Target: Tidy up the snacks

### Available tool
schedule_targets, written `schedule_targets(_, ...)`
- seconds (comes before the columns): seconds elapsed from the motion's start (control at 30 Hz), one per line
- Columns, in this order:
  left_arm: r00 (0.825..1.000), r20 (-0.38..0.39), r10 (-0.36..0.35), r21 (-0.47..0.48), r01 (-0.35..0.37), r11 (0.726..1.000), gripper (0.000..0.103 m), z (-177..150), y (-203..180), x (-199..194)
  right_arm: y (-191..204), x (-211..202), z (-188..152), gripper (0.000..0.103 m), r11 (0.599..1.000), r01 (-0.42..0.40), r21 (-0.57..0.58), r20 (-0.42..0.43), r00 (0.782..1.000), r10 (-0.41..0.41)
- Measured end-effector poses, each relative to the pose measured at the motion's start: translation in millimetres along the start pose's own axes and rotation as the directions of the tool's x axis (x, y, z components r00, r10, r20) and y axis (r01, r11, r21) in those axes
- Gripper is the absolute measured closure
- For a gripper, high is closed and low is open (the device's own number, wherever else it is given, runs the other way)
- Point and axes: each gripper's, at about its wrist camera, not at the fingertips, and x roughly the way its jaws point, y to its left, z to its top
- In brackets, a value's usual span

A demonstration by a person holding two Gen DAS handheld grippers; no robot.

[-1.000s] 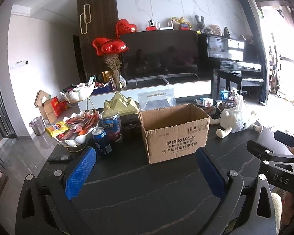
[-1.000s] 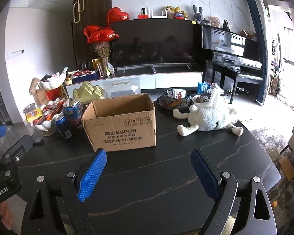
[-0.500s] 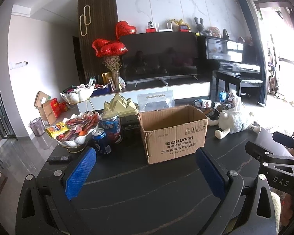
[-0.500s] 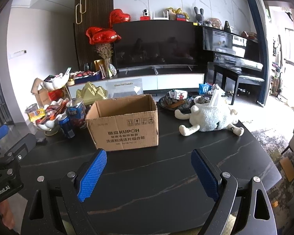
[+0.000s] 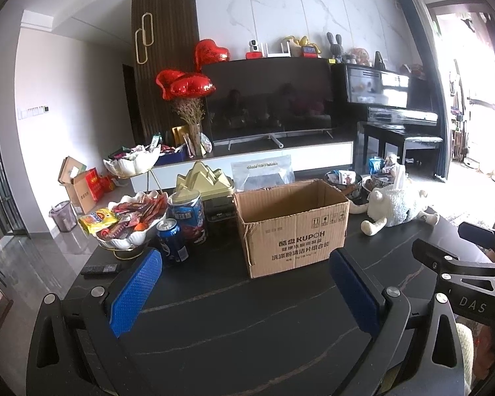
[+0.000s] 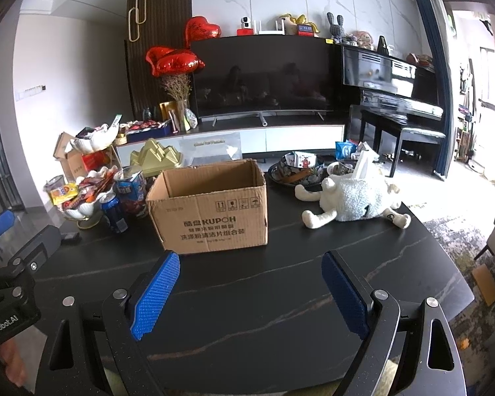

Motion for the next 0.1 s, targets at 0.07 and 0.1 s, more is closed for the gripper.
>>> schedule_targets(0.07,1.0,-0.002,0.001,-0.001,-0.001,1.0,0.0,0.1,0.0,-0.1,0.3,0.0,-0.2,0.014,1.0,0.0,0.0,0.0,1.0,0.0)
schedule_targets(0.1,1.0,-0.004,0.003,-0.003,-0.003,1.0,0.0,0.7,0.9,-0.6,0.6,0.0,-0.4,0.014,1.0,0.001,-0.001,-0.001,1.0,-0.001)
